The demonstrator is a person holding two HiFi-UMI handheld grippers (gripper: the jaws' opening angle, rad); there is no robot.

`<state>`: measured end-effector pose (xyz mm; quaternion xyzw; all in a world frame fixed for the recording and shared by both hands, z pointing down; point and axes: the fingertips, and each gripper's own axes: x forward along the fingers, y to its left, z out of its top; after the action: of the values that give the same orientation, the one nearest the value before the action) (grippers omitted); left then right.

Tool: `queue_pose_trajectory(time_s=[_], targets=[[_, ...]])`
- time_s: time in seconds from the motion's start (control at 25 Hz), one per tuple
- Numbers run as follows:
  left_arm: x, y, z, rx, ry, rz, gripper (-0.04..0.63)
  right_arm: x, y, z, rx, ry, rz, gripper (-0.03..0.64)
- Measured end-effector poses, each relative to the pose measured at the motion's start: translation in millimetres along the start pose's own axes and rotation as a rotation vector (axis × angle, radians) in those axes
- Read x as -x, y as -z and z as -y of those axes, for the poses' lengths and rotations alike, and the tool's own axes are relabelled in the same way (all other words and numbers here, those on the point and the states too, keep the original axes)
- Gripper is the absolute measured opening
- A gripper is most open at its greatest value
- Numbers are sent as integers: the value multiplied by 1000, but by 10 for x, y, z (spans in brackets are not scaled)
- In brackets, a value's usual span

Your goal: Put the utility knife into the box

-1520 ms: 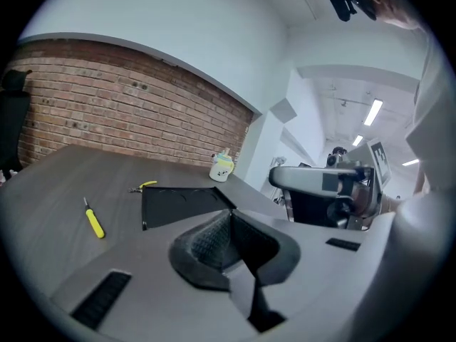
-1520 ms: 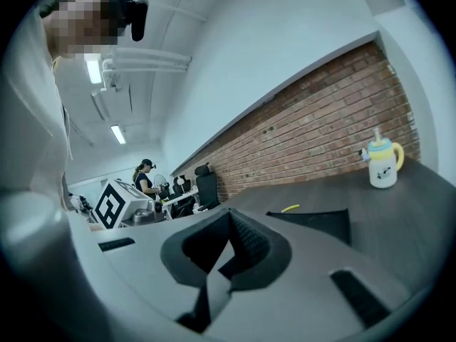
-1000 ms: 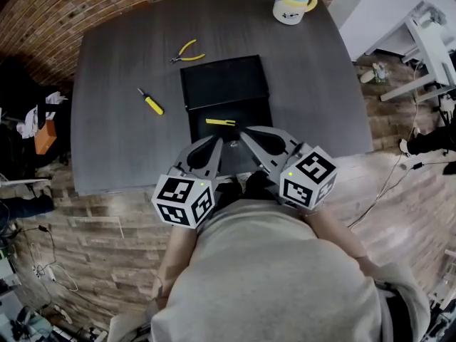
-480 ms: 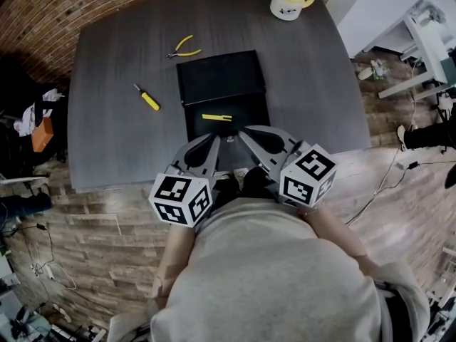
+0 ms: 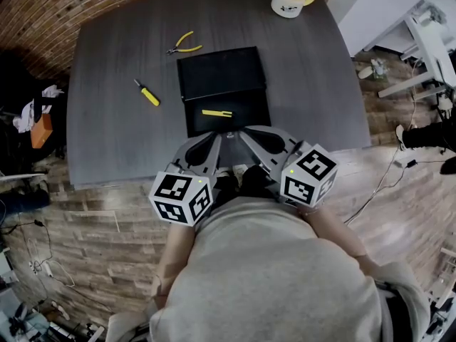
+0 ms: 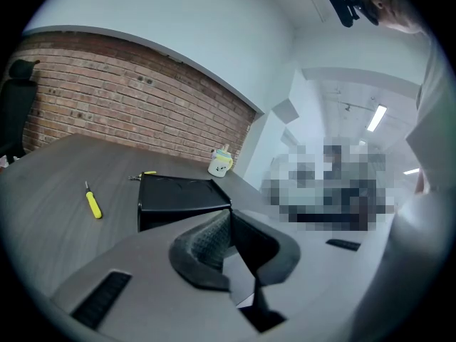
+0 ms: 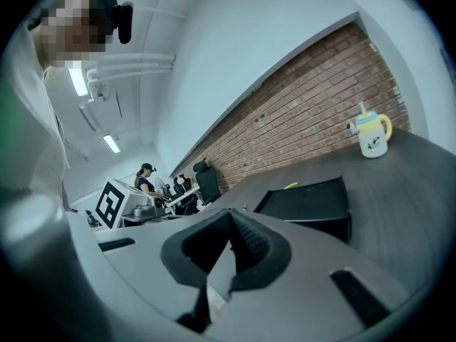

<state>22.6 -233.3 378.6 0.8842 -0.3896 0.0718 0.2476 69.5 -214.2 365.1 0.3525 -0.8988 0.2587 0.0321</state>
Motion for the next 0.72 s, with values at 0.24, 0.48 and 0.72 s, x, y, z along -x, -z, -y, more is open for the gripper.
queue_pose_trajectory(time_s=[0.24, 0.48, 0.72], targets=[[-1, 21, 58, -15, 15, -7, 25, 15, 15, -13, -8, -6, 3, 5], [31, 14, 65, -19, 16, -4, 25, 20, 30, -37, -16, 2, -8, 5], [57, 23, 45, -10, 17, -4, 25, 2, 54, -26, -29, 10, -3, 5]])
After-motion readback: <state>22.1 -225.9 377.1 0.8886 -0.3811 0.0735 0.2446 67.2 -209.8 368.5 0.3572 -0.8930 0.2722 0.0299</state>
